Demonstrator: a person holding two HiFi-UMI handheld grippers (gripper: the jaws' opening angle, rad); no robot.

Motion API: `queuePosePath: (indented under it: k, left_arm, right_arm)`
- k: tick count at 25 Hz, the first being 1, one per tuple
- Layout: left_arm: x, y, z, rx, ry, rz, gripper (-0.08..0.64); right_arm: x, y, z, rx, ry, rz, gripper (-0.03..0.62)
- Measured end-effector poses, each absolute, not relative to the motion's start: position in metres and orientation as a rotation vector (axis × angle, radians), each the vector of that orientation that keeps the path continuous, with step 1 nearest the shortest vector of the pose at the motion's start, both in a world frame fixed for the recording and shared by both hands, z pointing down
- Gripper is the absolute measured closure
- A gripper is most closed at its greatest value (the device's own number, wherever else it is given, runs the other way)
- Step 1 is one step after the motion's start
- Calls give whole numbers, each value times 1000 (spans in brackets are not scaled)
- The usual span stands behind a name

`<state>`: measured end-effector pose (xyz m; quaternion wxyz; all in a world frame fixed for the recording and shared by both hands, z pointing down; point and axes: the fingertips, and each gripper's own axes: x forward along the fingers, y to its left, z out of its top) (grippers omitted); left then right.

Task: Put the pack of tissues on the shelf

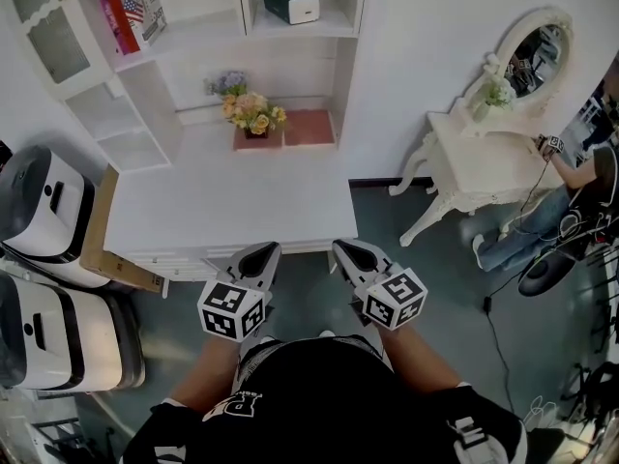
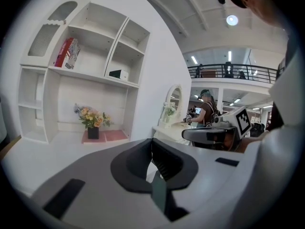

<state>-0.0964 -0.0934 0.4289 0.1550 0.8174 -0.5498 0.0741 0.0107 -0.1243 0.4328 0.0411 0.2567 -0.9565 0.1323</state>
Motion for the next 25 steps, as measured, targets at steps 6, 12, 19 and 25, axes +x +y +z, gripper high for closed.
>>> queuePosePath:
  k: [6,12,19,25]
  left_arm:
    - [-109,-86,435,2357,-1555,240,546]
    - [-116,-82,429,2374,-1544,232,546]
    - [-116,-73,434,2377,-1520,244,546]
    - [-117,-70,432,2380,-1520,233,546]
  right_arm:
    - [-4,-118,435,805,-2919,407,586]
    - [-10,-113,433,826,-2915,410,586]
    - [-9,-106,437,835,-2900,408,586]
    - [-11,-103,436,840,-2895,393,586]
